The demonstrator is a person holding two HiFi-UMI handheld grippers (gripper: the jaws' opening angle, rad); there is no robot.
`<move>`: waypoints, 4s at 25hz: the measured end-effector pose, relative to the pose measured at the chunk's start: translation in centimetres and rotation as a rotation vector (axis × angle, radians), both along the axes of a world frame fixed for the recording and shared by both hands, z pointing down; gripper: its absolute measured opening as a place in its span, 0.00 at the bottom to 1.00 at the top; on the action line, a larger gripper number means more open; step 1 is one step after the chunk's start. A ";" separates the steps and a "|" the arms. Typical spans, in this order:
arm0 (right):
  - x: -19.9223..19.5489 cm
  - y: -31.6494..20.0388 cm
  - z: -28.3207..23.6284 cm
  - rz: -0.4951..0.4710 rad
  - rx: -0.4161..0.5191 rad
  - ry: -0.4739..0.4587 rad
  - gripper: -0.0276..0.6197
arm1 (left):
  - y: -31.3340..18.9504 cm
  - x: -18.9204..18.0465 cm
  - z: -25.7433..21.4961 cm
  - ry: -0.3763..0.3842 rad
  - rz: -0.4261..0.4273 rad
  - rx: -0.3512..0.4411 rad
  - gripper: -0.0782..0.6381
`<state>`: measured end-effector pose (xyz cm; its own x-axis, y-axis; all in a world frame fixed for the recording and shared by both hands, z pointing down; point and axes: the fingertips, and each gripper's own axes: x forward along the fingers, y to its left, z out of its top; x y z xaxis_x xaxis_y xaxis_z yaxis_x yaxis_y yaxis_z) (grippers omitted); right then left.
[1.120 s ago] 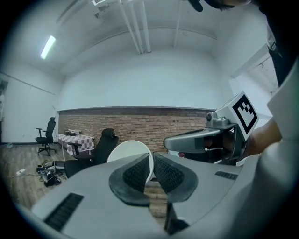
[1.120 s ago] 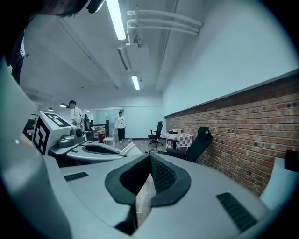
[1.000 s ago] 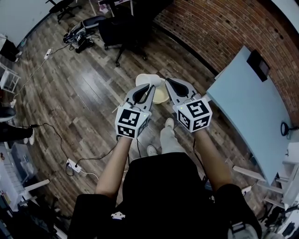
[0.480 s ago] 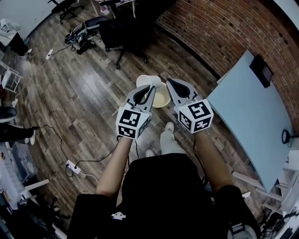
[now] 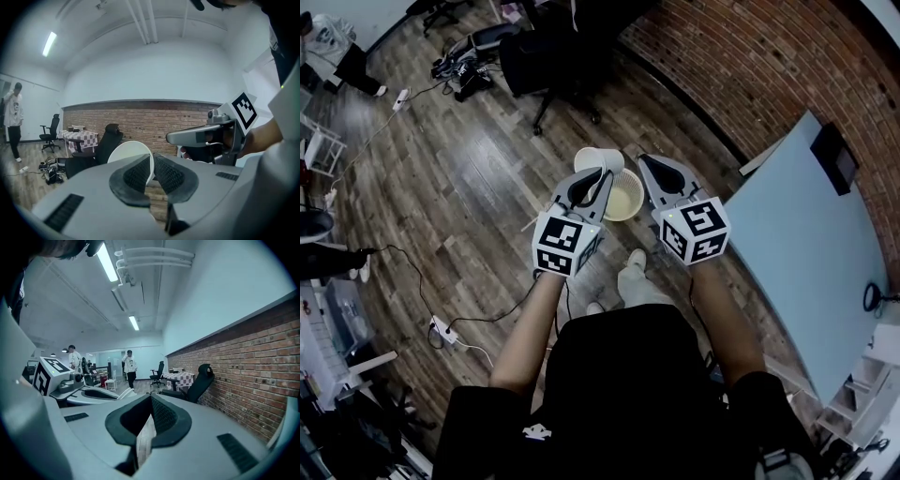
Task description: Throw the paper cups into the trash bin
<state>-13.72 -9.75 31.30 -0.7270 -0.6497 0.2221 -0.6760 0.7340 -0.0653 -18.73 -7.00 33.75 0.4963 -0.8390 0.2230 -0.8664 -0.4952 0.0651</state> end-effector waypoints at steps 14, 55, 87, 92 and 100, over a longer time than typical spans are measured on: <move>3.1 -9.0 3.3 -0.028 -0.082 -0.008 0.05 | -8.4 2.4 3.0 -0.016 -0.043 -0.082 0.15; 1.2 -19.3 24.2 0.163 -0.453 0.073 0.05 | -18.3 0.9 26.4 -0.074 0.236 -0.503 0.15; 5.3 -17.1 55.5 0.270 -0.661 0.070 0.05 | -17.3 4.6 64.3 -0.117 0.283 -0.726 0.15; 4.6 -16.3 58.9 0.249 -0.673 0.070 0.05 | -17.4 4.6 68.4 -0.132 0.272 -0.734 0.15; 4.3 -14.4 63.4 0.215 -0.713 0.079 0.05 | -17.0 5.0 73.5 -0.142 0.245 -0.746 0.15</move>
